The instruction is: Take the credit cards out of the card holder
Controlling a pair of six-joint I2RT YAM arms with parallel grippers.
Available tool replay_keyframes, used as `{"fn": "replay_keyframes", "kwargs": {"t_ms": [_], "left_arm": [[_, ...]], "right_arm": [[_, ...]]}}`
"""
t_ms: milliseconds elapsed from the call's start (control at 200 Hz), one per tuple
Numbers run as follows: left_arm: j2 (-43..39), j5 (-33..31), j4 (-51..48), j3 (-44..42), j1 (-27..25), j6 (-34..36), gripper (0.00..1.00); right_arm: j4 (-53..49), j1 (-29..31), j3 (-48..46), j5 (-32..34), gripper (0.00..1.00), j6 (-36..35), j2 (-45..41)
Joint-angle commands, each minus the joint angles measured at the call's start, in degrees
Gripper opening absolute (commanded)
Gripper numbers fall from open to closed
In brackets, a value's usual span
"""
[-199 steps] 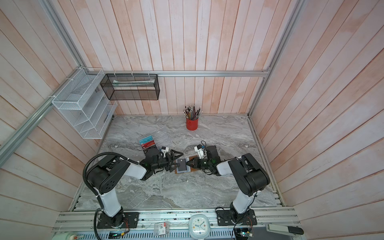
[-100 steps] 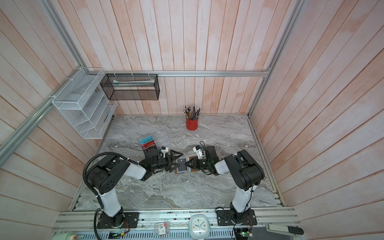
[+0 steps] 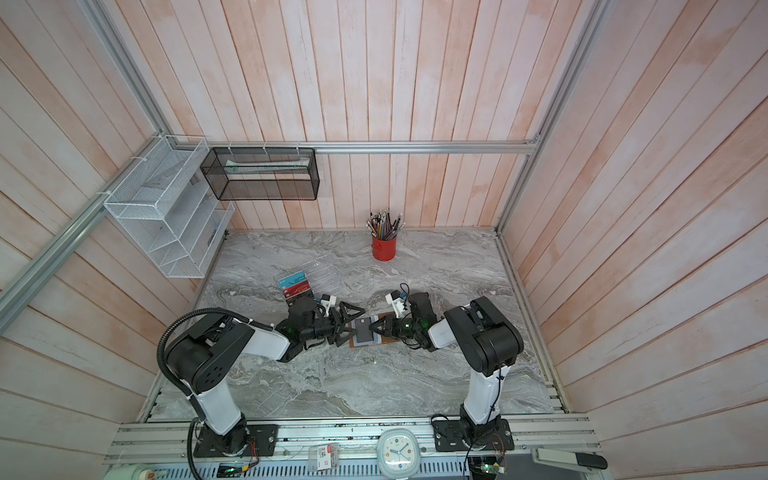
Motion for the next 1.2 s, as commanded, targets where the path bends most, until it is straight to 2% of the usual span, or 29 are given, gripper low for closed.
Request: {"fn": "replay_keyframes", "kwargs": {"t_ms": [0, 555, 1195], "left_arm": [[-0.3, 0.0, -3.4, -1.0, 0.2, 2.1, 1.00], [-1.5, 0.3, -6.1, -1.7, 0.2, 4.5, 1.00], [1.2, 1.2, -7.4, -0.6, 0.2, 6.0, 1.00]], "right_arm": [[0.9, 0.3, -0.8, -0.3, 0.24, 0.6, 1.5], [1.0, 0.5, -2.0, -0.1, 0.23, 0.0, 2.2], [8.1, 1.0, -3.3, -2.4, 0.18, 4.5, 4.0]]}}
